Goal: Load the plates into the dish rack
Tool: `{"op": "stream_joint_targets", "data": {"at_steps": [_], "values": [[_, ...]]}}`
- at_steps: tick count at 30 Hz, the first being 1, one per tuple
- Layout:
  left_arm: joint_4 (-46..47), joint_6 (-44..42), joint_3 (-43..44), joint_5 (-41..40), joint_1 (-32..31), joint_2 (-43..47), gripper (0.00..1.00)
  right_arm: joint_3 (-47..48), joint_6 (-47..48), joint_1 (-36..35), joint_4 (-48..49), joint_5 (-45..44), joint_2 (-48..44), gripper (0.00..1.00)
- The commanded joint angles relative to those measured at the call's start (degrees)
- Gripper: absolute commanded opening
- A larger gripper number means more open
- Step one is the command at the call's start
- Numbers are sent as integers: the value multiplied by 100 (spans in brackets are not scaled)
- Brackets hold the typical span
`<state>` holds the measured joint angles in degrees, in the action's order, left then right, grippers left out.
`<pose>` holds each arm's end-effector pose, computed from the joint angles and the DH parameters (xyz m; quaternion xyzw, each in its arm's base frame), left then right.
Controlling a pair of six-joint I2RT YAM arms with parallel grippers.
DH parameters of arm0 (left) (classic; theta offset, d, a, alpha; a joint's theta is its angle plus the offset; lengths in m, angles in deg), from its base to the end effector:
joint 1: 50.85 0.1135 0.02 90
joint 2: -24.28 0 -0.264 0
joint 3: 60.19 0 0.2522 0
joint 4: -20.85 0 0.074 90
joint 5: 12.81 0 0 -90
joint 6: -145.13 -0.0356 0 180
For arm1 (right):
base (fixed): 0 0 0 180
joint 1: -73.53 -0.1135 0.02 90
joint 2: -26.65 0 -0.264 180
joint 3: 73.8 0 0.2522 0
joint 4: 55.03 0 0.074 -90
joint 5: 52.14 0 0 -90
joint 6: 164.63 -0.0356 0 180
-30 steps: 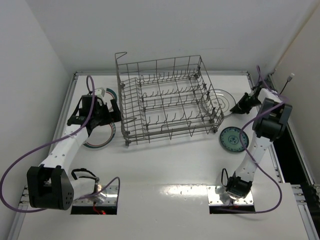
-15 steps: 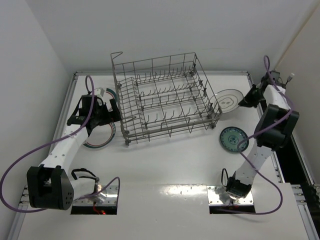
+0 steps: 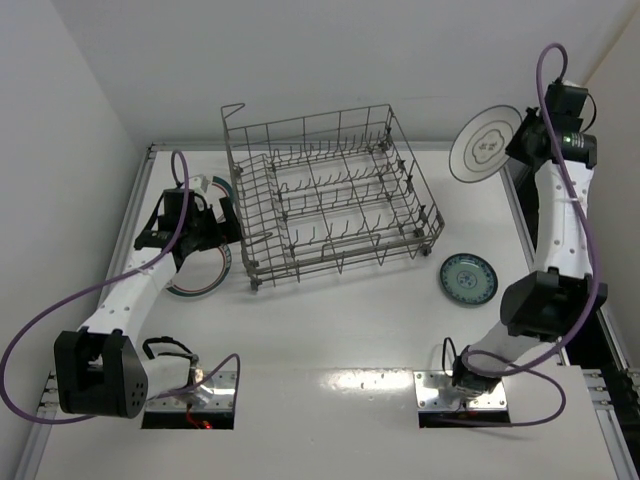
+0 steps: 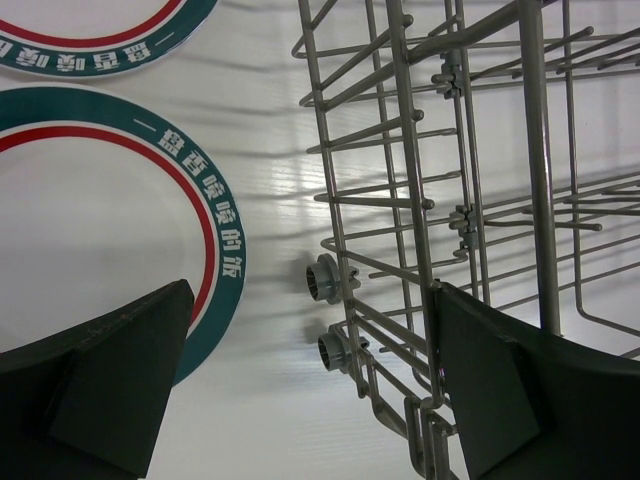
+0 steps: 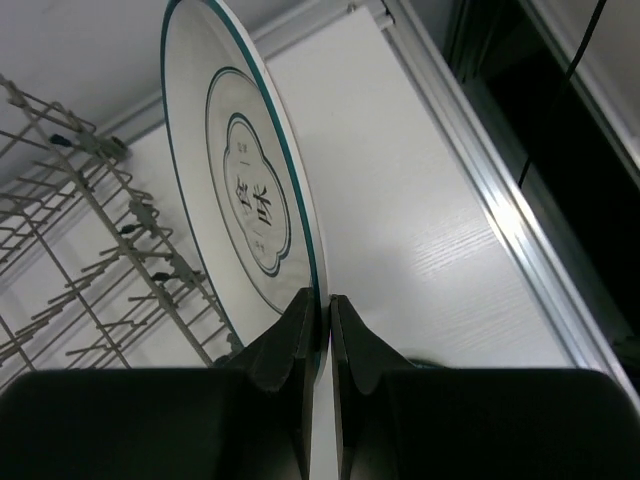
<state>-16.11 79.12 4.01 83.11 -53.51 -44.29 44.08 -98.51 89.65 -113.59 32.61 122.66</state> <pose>0.2567 -0.0156 0.2678 -0.1475 0.8982 -0.1406 0.3896 0.3540 -0.1057 0.4046 0.3247 0.8319 -0.0105 0.4499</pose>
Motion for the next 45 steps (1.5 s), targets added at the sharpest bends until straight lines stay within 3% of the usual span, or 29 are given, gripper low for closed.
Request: {"op": "stream_joint_targets", "data": {"at_steps": [1, 6, 11, 18, 28, 37, 45], "values": [[53, 62, 256, -1549, 178, -103, 100, 486, 356, -336, 111, -756, -477, 0], [53, 62, 256, -1444, 178, -156, 100, 180, 665, -987, 427, -1037, -820, 0], [53, 62, 256, -1444, 178, -156, 100, -722, 823, -2205, 971, -1784, -1056, 0], [53, 62, 256, -1444, 178, -156, 100, -1567, 929, -2912, 1454, -2427, -1172, 0], [53, 62, 256, -1444, 178, -156, 100, -2624, 1237, -3396, 2300, -3130, -1436, 0], [53, 62, 256, -1444, 178, -156, 100, -1818, 1912, -3449, 2677, -3342, -1278, 0], [53, 62, 256, -1444, 178, -156, 100, -2035, 2493, -3397, 3442, -3000, -1110, 0]]}}
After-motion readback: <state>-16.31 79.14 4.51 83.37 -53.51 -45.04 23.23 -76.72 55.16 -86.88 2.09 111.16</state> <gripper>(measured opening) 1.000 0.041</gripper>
